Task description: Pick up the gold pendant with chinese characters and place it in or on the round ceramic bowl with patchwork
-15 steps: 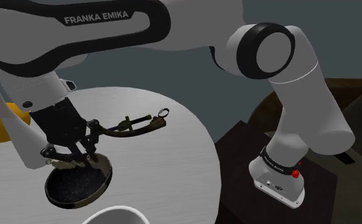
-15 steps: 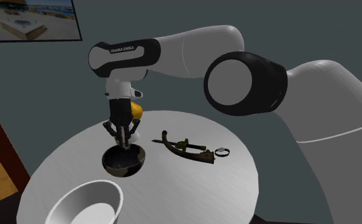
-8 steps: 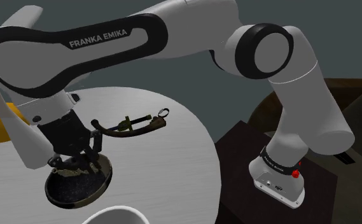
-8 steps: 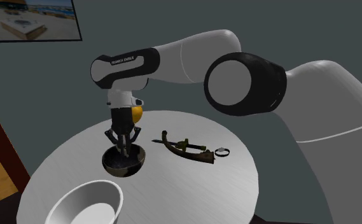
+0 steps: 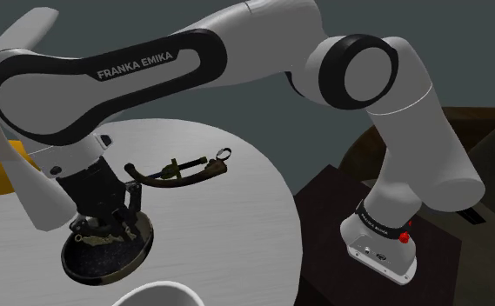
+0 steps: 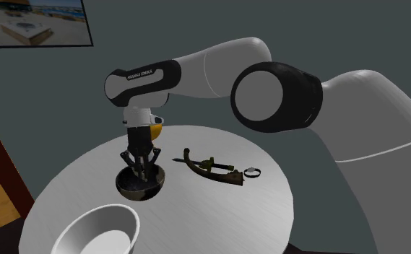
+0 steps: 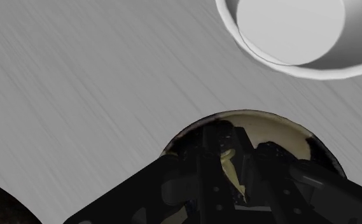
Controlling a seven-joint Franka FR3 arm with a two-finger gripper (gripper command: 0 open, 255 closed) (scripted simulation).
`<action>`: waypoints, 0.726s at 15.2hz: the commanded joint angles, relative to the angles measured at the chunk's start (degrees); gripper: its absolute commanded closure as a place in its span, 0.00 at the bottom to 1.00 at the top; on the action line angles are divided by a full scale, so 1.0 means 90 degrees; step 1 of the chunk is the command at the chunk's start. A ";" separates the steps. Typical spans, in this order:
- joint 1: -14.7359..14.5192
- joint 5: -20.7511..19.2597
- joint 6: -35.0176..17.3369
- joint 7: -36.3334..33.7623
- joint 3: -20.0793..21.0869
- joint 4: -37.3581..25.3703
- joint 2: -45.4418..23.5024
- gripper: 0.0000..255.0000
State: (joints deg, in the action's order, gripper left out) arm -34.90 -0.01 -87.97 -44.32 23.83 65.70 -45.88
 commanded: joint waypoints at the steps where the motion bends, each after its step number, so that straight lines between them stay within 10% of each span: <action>1: 0.0000 0.0000 -0.0001 0.0000 0.0000 0.0001 0.0000 1.00; 2: 0.0000 0.0000 -0.0001 0.0000 0.0000 0.0000 0.0000 1.00; 3: 0.0000 0.0000 -0.0001 0.0000 0.0000 0.0000 0.0000 0.00; 8: 0.0000 0.0000 -0.0001 0.0000 0.0000 0.0000 0.0000 0.00; 11: -0.0179 -0.0079 0.0921 -0.0034 -0.0044 -0.1368 -0.0430 0.00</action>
State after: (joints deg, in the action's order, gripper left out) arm -35.97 -0.55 -82.48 -44.43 23.52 57.25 -48.67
